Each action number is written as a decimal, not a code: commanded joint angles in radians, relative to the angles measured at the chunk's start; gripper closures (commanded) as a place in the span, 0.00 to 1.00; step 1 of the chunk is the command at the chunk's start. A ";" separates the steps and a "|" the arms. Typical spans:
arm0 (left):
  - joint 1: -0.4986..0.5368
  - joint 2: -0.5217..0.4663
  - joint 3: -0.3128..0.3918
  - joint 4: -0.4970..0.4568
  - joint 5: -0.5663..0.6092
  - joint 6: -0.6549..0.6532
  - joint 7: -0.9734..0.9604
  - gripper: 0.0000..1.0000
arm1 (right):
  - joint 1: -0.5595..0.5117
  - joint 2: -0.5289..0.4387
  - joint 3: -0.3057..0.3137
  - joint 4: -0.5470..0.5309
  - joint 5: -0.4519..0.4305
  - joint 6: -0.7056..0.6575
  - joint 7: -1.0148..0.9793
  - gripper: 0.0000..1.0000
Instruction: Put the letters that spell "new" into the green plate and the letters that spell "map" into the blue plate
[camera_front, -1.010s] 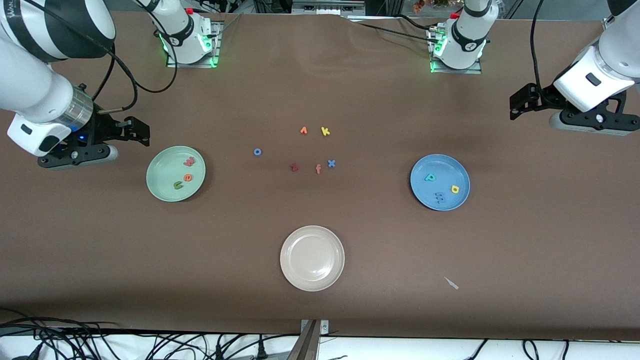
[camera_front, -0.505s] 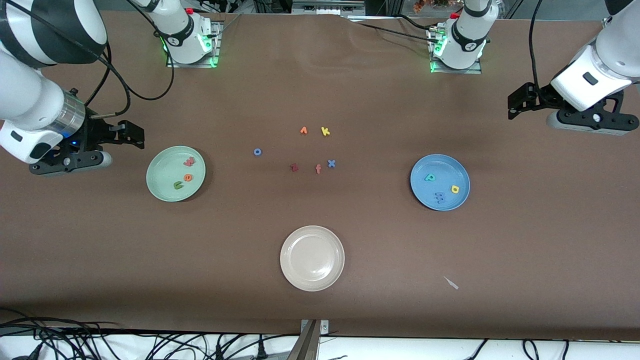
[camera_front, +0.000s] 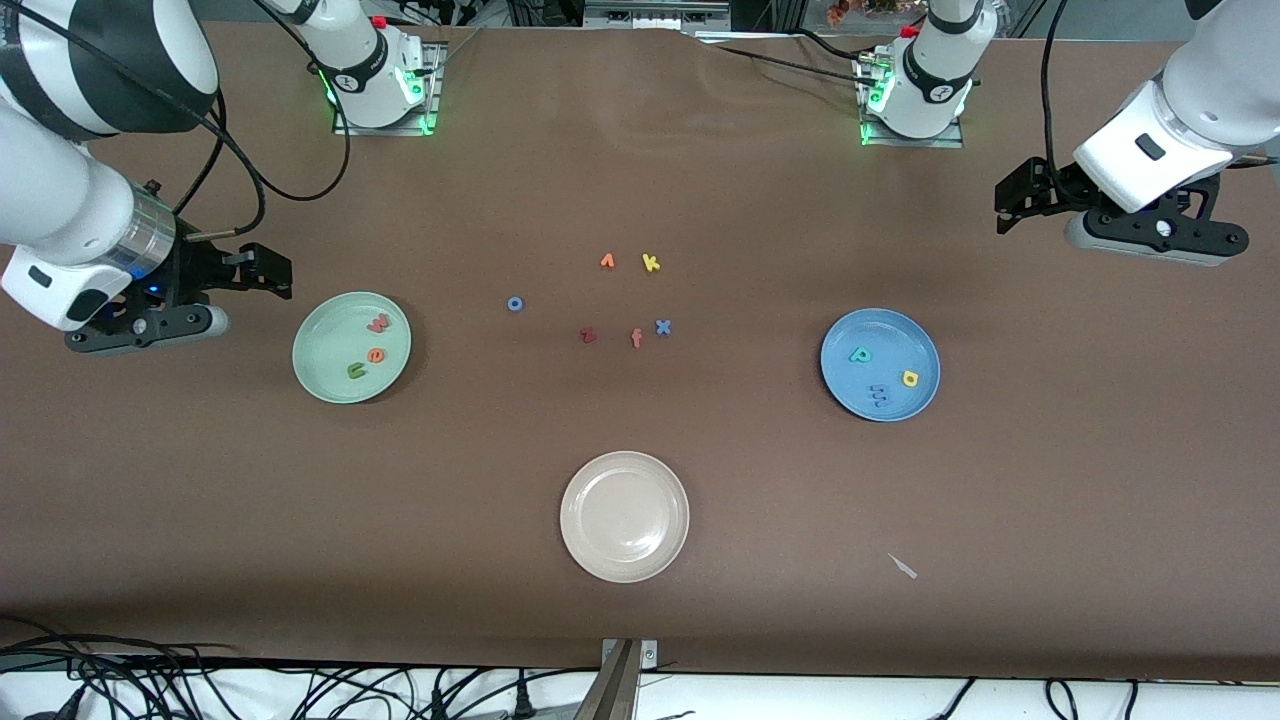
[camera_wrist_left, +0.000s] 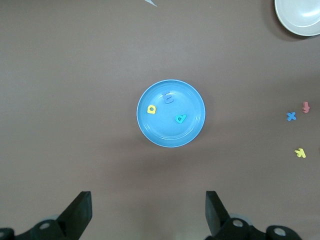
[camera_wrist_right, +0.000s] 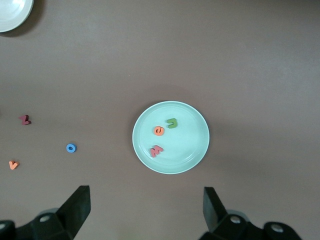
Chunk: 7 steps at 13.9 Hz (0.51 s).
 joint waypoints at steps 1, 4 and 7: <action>-0.001 0.004 0.000 0.022 0.020 -0.018 0.008 0.00 | 0.002 0.013 0.004 0.032 -0.010 -0.025 0.001 0.00; 0.009 0.004 0.003 0.022 0.020 -0.018 0.016 0.00 | 0.003 0.018 0.004 0.032 -0.010 -0.020 0.005 0.00; 0.012 0.004 0.003 0.022 0.018 -0.018 0.017 0.00 | 0.008 0.019 0.006 0.032 -0.010 -0.017 0.007 0.00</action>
